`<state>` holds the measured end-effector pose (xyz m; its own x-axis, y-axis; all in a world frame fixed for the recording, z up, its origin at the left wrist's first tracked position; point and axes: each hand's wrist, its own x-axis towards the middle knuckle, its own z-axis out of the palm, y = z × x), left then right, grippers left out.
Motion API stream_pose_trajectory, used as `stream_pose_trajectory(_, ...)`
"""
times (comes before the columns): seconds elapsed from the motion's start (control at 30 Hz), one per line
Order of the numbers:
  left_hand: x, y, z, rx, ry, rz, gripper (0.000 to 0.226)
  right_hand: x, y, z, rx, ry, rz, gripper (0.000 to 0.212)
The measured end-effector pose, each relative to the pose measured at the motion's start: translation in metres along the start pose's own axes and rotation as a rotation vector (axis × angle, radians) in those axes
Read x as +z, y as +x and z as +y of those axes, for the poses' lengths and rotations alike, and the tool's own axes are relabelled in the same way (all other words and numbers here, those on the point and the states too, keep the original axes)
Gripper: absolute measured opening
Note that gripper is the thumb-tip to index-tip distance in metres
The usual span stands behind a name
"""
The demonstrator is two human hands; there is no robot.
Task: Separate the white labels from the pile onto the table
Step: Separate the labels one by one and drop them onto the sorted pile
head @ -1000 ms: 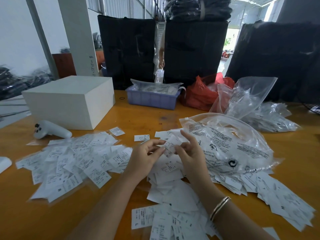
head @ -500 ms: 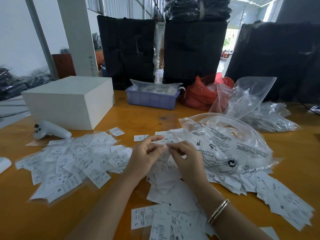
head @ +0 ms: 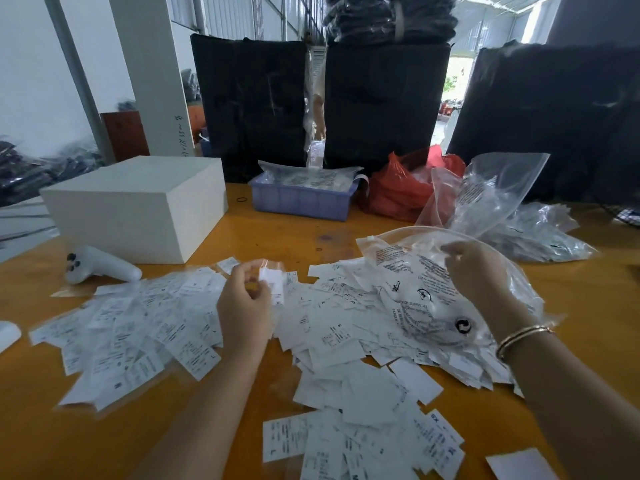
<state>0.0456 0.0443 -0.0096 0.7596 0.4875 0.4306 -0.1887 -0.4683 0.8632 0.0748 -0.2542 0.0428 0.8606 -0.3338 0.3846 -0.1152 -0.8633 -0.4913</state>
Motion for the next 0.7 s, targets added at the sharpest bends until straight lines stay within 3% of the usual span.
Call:
stream_pose_trajectory(0.07, -0.001, 0.002, -0.003, -0.010, 0.072, 0.018, 0.030, 0.008, 0.005, 0.012, -0.008, -0.345, -0.318, 0.029)
stream_pose_trajectory(0.13, -0.002, 0.004, -0.007, -0.007, 0.221, 0.021, 0.030, 0.017, -0.001, 0.015, -0.004, -0.438, -0.410, 0.030)
stream_pose_trajectory(0.3, -0.003, 0.003, -0.010, 0.042, 0.591, -0.049, 0.039, 0.019, -0.009, 0.006, 0.023, -0.278, -0.183, 0.011)
stream_pose_trajectory(0.4, 0.000, -0.002, -0.006, 0.186, 0.570, -0.118, 0.038, 0.016, -0.012, 0.006, 0.000, -0.191, -0.073, 0.016)
stream_pose_trajectory(0.5, 0.006, -0.011, 0.000, 0.332, 0.469, -0.247, 0.031, 0.010, -0.015, 0.006, -0.031, -0.043, 0.083, 0.026)
stream_pose_trajectory(0.6, 0.010, -0.016, 0.005, 0.348, 0.374, -0.353, 0.023, 0.000, -0.017, -0.007, -0.028, 0.298, 0.202, 0.022)
stream_pose_trajectory(0.7, 0.008, -0.019, 0.011, 0.302, 0.118, -0.470, 0.017, -0.004, -0.030, -0.032, -0.024, 0.779, 0.027, 0.010)
